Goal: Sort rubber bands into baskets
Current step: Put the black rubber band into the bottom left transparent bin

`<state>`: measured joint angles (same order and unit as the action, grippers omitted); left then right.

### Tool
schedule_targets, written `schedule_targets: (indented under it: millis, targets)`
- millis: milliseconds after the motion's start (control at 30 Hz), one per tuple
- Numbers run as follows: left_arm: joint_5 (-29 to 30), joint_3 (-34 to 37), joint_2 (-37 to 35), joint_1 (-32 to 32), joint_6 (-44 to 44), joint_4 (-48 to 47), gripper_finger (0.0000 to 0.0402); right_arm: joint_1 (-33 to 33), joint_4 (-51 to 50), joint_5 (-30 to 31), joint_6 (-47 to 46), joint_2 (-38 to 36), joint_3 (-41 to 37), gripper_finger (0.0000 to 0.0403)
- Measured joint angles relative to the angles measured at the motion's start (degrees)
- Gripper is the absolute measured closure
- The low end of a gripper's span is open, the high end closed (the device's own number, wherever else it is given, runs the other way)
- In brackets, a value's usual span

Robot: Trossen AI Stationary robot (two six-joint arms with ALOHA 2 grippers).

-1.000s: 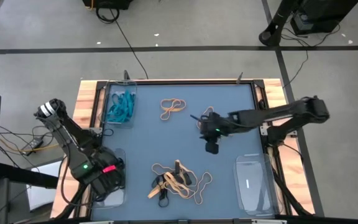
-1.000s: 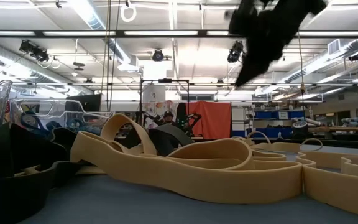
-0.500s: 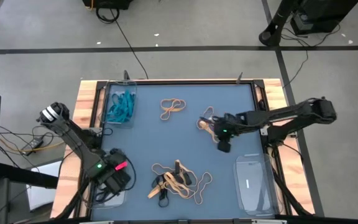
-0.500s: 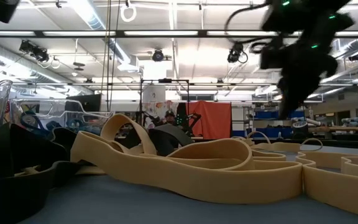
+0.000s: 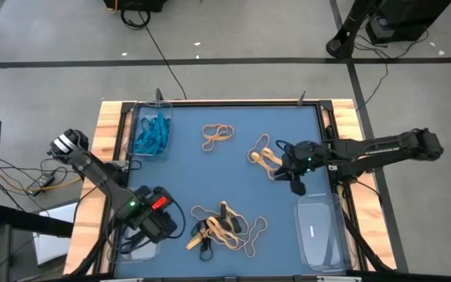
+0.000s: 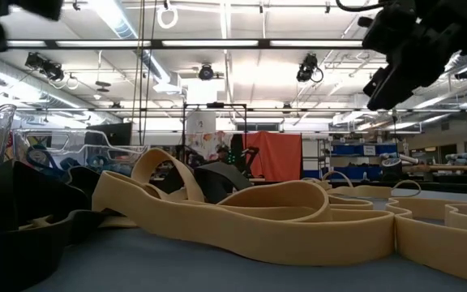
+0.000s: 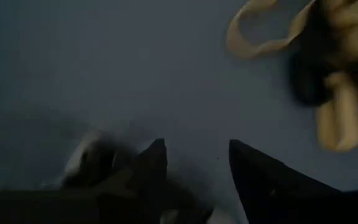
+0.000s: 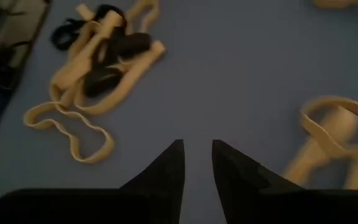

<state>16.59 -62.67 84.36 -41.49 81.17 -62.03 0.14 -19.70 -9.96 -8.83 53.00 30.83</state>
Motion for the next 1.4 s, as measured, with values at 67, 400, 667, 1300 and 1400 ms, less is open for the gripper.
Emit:
schedule_targets:
  millis: [67, 400, 667, 1300, 1400]
  targets:
    - [5.30, 0.00, 0.00, 0.44, -5.03, 3.51, 0.0225, 1.08, 5.28, -1.71, 0.08, 2.64, -1.43, 0.0308]
    - [20.14, 0.00, 4.71, 8.01, -30.98, 31.86, 0.0225, 6.81, 35.73, 2.70, 2.03, 20.20, -2.21, 0.0307]
    - [20.73, 0.02, 16.14, 13.67, -32.35, 50.58, 0.0225, 8.59, 36.90, 3.29, -5.35, 26.93, -2.06, 0.0308]
    - [7.27, 0.02, 21.57, 17.53, -17.03, 52.15, 0.0230, 12.50, 34.59, 6.08, -9.23, 26.85, -2.01, 0.0311]
    - [5.93, 0.02, 21.57, 17.51, -16.07, 52.22, 0.0246, 12.50, 34.56, 6.10, -9.23, 26.85, -2.01, 0.0312]
